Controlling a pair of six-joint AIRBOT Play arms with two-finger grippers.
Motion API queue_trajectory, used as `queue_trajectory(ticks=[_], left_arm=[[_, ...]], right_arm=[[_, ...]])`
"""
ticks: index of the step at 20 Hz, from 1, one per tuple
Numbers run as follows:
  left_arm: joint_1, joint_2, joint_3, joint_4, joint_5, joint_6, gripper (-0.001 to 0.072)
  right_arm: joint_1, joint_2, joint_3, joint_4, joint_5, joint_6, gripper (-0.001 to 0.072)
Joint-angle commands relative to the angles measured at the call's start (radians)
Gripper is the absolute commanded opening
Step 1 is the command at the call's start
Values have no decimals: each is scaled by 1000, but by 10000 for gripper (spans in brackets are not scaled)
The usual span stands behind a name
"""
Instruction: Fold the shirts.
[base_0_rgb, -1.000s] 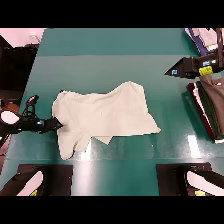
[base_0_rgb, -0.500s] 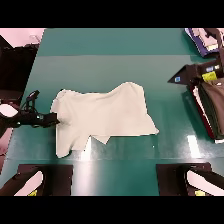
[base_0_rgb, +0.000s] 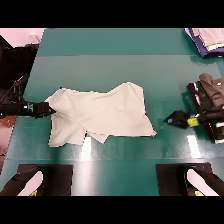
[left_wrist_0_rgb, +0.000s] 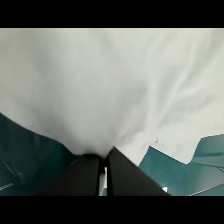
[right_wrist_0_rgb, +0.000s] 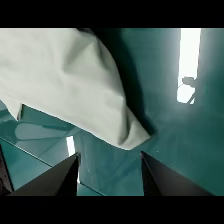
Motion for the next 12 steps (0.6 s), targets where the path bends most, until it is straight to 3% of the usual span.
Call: queue_trajectory(ticks=[1,4,9,10,12], left_arm=[[1,7,10,-20,-10,2,26],[1,7,10,-20,-11,2,26],[1,7,10,-20,-13,2,26],[1,7,10,-20,-13,2,26],[1,7,10,-20,-18,2,26]], right_arm=[[66,-37,-157,7,-122,-47,443],[155,-94,-143,7,-206,-48,442],[238,-168,-74,6,-197,-47,427],[247,-175,-67,5,-192,-48,390],[258,-172,-66,0,-189,-49,78]])
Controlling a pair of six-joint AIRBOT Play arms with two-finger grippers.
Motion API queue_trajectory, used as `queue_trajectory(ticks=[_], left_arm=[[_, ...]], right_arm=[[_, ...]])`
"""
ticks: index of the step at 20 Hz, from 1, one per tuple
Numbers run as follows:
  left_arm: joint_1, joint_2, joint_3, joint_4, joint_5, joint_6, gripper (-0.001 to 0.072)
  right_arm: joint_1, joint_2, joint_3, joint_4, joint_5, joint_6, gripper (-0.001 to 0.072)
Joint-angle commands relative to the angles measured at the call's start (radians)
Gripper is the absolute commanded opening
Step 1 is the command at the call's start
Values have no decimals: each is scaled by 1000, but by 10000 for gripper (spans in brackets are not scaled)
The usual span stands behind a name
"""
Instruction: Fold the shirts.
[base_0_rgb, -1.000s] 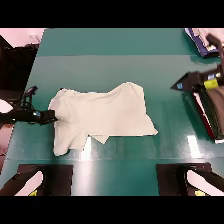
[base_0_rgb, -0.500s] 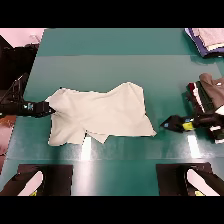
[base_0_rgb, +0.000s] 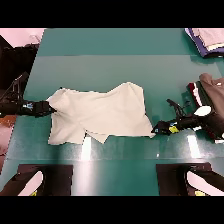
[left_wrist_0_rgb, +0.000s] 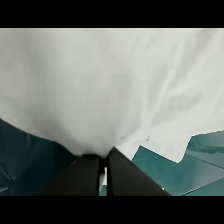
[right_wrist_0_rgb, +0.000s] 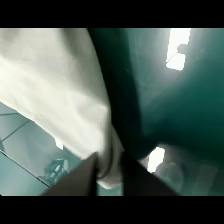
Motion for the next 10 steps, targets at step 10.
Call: queue_trajectory(ticks=[10], left_arm=[[1,2,543,-8,2,-11,25]], right_arm=[[-93,382,444,-7,-62,93,13]])
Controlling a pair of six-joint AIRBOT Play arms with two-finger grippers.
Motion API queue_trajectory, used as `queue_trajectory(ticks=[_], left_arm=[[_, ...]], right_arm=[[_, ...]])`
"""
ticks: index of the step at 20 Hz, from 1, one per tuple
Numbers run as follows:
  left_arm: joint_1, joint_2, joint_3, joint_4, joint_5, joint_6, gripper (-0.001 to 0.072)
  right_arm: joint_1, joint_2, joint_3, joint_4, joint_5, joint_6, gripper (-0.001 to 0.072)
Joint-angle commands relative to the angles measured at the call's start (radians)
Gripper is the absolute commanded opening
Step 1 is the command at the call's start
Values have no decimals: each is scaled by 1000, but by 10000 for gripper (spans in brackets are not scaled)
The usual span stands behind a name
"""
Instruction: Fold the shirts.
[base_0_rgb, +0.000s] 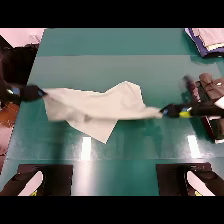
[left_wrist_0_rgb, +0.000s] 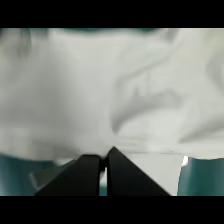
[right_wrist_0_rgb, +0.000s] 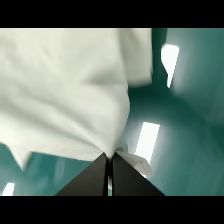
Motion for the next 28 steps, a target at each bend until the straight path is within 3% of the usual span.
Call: queue_trajectory(ticks=[1,8,11,15,18,21,25,28], left_arm=[[1,1,341,-6,1,-8,25],[1,1,986,-23,14,-20,25],[1,1,1080,-192,26,-34,25],[1,1,1082,-423,6,-31,25],[1,0,1076,-400,-12,-30,24],[1,0,966,-317,-50,-30,25],[-5,-35,660,-224,-90,-31,24],[-97,-145,463,-190,-93,-10,25]], right_arm=[[-69,146,261,-1,-69,42,13],[-249,242,769,-1,-113,41,13],[-320,237,910,-1,-73,41,13],[-399,199,1081,-2,29,41,13],[-436,125,1208,-2,142,47,12],[-451,11,1277,-2,282,116,12],[-449,-120,1114,-2,392,167,12],[-359,-249,959,-75,407,195,12]])
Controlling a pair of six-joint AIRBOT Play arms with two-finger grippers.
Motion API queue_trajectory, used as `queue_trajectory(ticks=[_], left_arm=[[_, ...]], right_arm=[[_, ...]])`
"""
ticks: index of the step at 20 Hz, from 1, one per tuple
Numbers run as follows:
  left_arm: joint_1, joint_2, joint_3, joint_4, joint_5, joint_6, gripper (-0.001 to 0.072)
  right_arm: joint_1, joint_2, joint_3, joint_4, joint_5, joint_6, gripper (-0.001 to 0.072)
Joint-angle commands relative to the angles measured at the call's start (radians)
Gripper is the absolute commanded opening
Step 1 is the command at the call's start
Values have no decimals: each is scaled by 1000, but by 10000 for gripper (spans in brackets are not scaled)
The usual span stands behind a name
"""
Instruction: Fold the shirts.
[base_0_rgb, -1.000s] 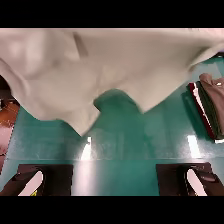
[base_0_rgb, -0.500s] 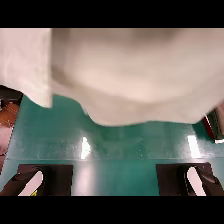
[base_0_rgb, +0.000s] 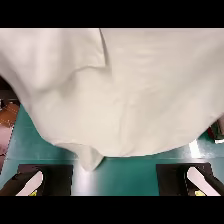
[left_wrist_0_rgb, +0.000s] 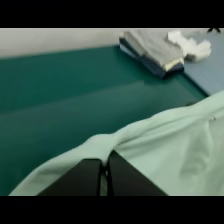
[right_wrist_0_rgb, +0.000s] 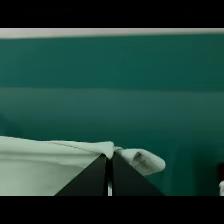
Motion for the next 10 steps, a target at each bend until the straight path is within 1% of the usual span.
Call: queue_trajectory(ticks=[1,3,5,7,10], left_arm=[[-97,-121,-203,87,-7,36,25],[-167,-253,-218,206,46,59,25],[-186,-386,-218,286,182,58,25],[-181,-491,-218,286,333,58,26],[-185,-589,-218,282,531,60,26]], right_arm=[[104,-154,-154,-115,47,39,12],[199,-261,-219,-201,9,57,12],[269,-371,-254,-256,-70,82,12],[319,-467,-259,-279,-206,94,12],[373,-565,-259,-278,-454,95,12]])
